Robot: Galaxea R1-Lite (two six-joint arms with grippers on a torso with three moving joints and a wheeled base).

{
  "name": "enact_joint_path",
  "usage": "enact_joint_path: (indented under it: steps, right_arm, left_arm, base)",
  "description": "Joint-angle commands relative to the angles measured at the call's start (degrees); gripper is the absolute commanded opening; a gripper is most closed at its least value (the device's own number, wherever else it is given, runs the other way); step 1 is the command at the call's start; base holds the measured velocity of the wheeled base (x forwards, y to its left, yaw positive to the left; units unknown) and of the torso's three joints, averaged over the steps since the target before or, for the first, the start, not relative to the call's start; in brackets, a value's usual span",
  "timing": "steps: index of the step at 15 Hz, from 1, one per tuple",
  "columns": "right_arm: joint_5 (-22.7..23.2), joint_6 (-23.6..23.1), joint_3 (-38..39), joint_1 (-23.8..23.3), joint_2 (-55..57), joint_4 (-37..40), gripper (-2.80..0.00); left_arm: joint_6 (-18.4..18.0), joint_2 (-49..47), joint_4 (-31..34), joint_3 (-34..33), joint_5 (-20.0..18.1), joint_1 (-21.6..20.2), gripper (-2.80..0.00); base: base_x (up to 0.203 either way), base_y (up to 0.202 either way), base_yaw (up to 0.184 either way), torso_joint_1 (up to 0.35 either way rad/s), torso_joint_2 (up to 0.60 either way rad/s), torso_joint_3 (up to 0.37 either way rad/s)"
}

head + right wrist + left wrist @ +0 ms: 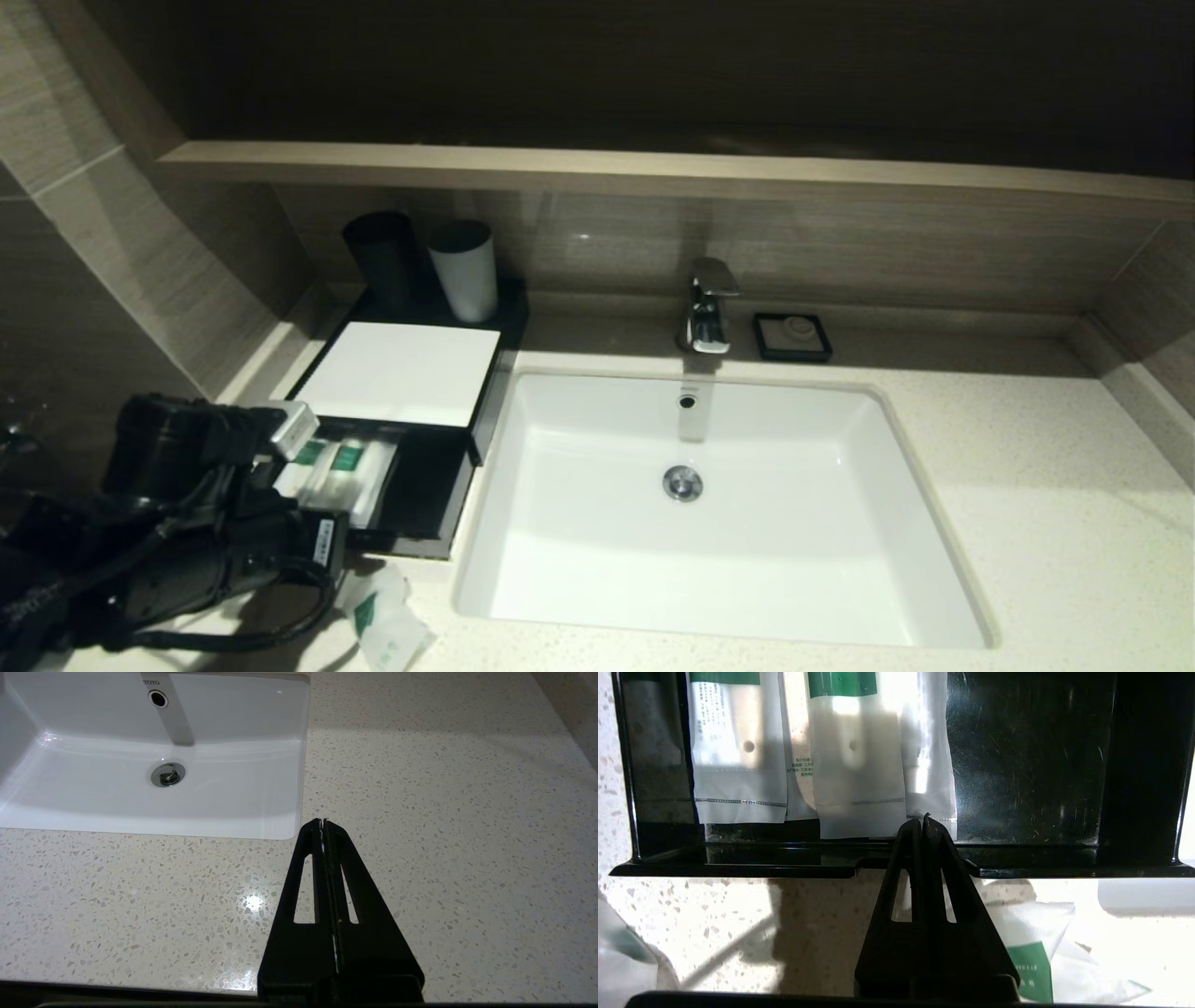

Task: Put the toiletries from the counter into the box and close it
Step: Open the drawer

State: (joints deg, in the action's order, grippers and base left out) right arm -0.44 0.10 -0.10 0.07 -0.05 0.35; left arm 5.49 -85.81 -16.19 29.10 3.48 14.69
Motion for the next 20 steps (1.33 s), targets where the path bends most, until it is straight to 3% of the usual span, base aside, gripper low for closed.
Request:
enact_joint_path:
  steps: [1,20]
  right_arm:
    - [0.00,-0.01,0.01,0.01,0.05,0.00,-2.80]
    - [0.00,-0.01,0.01,0.09,0.05,0.00,-2.80]
  left_arm:
    - [0.05,0.91,0.55,-0.01,0.04,0.16,-2.80]
    - [-0.71,6.97,7.82,-0.41,-0.04,0.58,-2.80]
  base:
    - [0.000,0.000,0.000,0.000,0.00,0.000]
    - [0.000,0.000,0.000,0.000,0.00,0.000]
